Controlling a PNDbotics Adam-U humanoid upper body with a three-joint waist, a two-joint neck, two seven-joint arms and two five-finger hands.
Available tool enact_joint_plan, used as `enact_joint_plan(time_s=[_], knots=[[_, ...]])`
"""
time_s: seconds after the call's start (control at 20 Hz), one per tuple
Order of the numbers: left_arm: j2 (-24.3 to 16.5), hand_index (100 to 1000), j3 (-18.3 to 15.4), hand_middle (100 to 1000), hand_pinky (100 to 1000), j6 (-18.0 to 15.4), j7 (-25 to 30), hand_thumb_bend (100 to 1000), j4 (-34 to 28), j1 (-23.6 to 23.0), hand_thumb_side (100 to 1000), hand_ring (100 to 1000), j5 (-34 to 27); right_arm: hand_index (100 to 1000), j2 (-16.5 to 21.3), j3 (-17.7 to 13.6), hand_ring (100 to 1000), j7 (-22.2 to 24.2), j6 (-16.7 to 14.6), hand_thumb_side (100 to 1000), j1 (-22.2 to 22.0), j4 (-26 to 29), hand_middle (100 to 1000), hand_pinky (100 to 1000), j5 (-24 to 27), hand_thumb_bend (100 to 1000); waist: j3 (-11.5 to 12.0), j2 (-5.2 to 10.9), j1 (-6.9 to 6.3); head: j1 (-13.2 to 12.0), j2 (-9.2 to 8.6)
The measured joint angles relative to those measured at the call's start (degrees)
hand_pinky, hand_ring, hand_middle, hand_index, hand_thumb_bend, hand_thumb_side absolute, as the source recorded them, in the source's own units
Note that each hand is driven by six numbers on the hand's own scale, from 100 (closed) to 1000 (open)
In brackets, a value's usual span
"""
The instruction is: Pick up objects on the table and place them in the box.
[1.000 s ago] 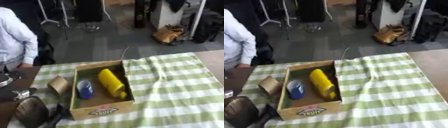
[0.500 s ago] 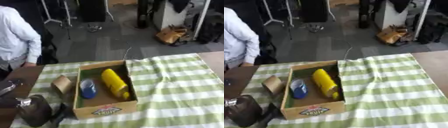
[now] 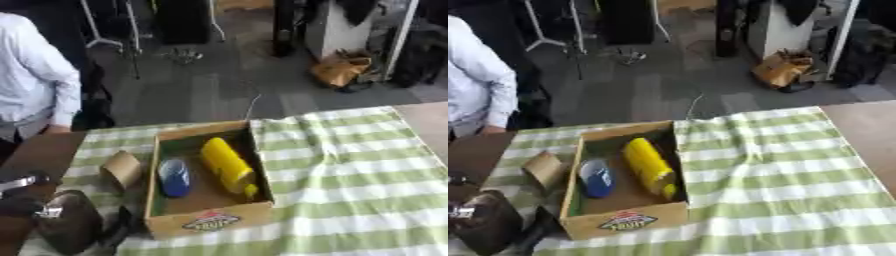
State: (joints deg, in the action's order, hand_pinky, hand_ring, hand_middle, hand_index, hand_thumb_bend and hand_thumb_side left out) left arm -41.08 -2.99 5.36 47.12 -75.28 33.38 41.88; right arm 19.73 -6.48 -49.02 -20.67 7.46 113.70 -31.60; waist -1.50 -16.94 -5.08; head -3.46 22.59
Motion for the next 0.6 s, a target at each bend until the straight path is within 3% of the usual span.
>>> enact_joint_plan(time_s=[0.6], knots=[[1.1, 1000, 0.9, 1000, 1000, 0.9, -1.5, 981, 6.5, 3.3, 649, 1000, -2.2, 812, -0.4, 0.6, 977, 0.0, 0.0, 1000, 0.0, 0.0, 888, 790, 0.1, 100, -0.8, -0.09, -0.13, -0.2, -0.06]])
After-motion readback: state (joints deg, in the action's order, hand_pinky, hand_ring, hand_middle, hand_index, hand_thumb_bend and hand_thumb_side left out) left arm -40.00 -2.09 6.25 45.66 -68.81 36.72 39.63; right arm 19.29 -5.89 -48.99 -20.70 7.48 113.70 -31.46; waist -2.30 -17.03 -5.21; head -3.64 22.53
